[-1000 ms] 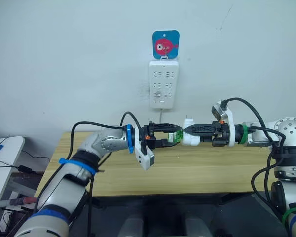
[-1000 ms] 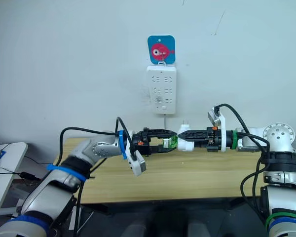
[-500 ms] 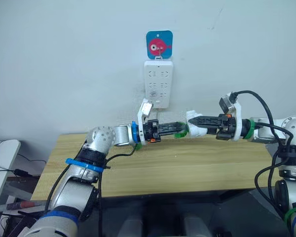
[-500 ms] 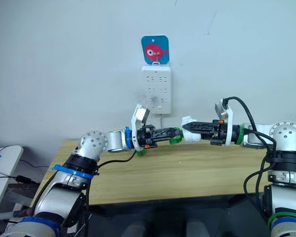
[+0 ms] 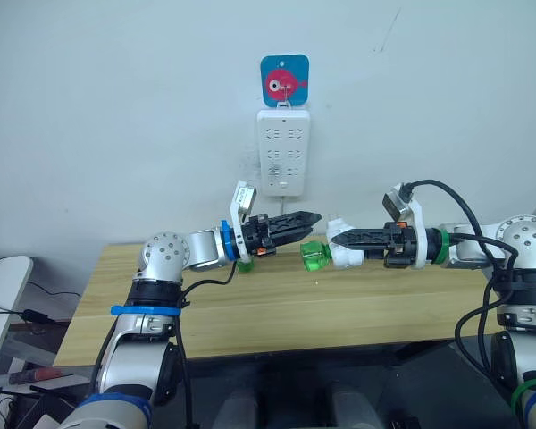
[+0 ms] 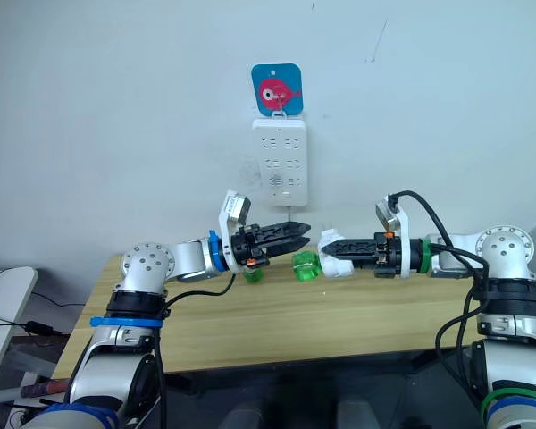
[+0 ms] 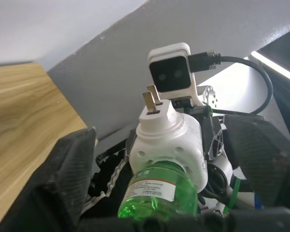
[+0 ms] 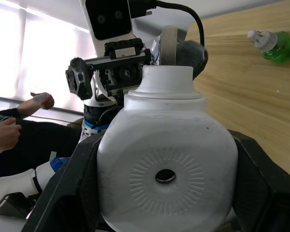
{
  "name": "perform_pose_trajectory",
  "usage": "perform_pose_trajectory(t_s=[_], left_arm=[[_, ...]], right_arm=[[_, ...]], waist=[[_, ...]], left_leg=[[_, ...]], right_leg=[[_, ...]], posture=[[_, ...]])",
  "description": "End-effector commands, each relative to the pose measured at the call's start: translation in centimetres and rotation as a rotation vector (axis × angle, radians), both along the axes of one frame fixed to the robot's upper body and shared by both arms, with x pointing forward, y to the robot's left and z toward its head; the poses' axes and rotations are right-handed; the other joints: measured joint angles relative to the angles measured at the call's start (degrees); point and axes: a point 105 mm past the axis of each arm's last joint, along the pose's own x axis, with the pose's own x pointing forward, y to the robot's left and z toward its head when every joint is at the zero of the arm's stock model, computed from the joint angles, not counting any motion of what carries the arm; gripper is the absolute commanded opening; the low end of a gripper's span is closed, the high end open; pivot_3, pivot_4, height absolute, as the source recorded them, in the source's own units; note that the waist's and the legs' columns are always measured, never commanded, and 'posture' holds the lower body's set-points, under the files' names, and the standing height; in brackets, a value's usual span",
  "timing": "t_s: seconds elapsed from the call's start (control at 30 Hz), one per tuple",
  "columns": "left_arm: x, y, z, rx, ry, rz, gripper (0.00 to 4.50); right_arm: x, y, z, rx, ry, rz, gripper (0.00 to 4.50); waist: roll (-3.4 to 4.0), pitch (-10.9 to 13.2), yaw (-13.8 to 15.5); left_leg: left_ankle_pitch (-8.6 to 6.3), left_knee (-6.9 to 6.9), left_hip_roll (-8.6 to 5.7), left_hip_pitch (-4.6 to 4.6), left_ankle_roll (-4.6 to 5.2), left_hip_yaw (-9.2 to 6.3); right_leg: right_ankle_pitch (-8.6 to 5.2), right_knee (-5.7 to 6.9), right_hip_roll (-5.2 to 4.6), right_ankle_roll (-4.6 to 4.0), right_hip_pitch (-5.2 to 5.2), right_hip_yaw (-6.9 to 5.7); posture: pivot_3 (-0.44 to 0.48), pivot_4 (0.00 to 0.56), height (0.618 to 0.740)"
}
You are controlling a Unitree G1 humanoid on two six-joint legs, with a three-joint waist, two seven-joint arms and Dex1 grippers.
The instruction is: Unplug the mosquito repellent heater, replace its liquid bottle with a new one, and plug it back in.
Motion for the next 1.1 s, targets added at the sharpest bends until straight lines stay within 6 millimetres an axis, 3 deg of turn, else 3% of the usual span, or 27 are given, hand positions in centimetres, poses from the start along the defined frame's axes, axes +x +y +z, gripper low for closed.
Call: perform_pose_trajectory(t_s=[0.03,0.1,0.2,0.3,0.43,0.5,0.57,0.73,1.1], left_arm=[[1.2,2.9,0.8,0.011,-0.058,0.116,4.5],[1.3,3.9,0.7,0.093,-0.16,0.178,4.5],[0.4,4.1,1.7,0.246,-0.474,0.215,4.5],[-1.2,3.5,2.3,0.438,-0.955,0.175,4.5],[-2.0,3.5,0.7,0.766,-1.828,0.101,4.5],[-2.3,3.7,-0.1,0.79,-2.107,0.067,4.5],[-2.4,3.8,-0.2,0.763,-2.281,0.088,4.5],[-2.4,1.8,-0.1,0.65,-2.465,0.163,4.5],[-1.3,0.3,0.0,0.642,-2.541,0.284,4.5]], right_arm=[[0.4,-0.6,1.1,0.028,-0.033,-0.032,3.02],[0.6,-0.8,1.0,0.026,-0.03,-0.048,3.02],[1.0,-1.2,1.1,0.031,-0.025,-0.078,3.02],[1.6,-1.7,1.2,0.034,-0.013,-0.111,3.02],[1.9,-1.7,1.3,0.038,-0.004,-0.116,3.02],[1.9,-1.5,1.3,0.042,-0.001,-0.111,3.02],[2.1,-1.2,1.5,0.055,-0.002,-0.104,3.02],[2.2,-0.4,2.4,0.09,-0.015,-0.084,3.02],[1.9,-0.1,2.8,0.1,-0.021,-0.071,3.02]], waist=[[0.0,0.0,-0.1],[0.0,0.0,-0.1],[0.0,0.0,-0.1],[0.01,0.0,0.3],[0.08,0.0,1.5],[0.08,0.0,1.9],[0.1,0.0,2.2],[0.1,0.0,2.8],[0.1,0.0,2.8]], left_leg=[[0.0,0.0,0.01,0.01,0.0,0.0],[0.0,-0.02,0.02,0.01,0.0,0.0],[-0.01,-0.06,0.02,0.0,-0.01,0.02],[-0.01,-0.1,0.0,-0.03,-0.03,0.06],[-0.01,-0.16,0.03,-0.01,-0.03,0.17],[-0.01,-0.2,0.1,0.0,-0.03,0.22],[0.0,-0.26,0.28,-0.07,-0.02,0.25],[-0.03,-0.21,0.27,-0.33,0.02,0.31],[-0.02,-0.12,0.26,-0.47,0.09,0.25]], right_leg=[[0.0,0.01,0.0,0.0,-0.01,0.0],[0.0,0.02,0.0,0.0,-0.02,0.0],[0.01,-0.02,-0.02,-0.01,-0.02,0.04],[0.03,-0.17,-0.08,-0.06,-0.02,0.08],[0.09,-0.36,-0.13,-0.17,-0.01,0.11],[0.18,-0.51,-0.13,-0.3,-0.01,0.06],[0.48,-0.85,-0.05,-0.34,0.0,-0.01],[0.65,-1.02,-0.09,-0.06,-0.11,0.03],[0.69,-0.9,-0.03,0.02,-0.2,-0.09]], posture=[[0.003,0.09,0.74],[0.0,0.094,0.74],[0.002,0.096,0.74],[0.01,0.1,0.74],[0.017,0.105,0.74],[0.017,0.105,0.74],[0.015,0.107,0.74],[0.007,0.112,0.74],[-0.017,0.115,0.74]])
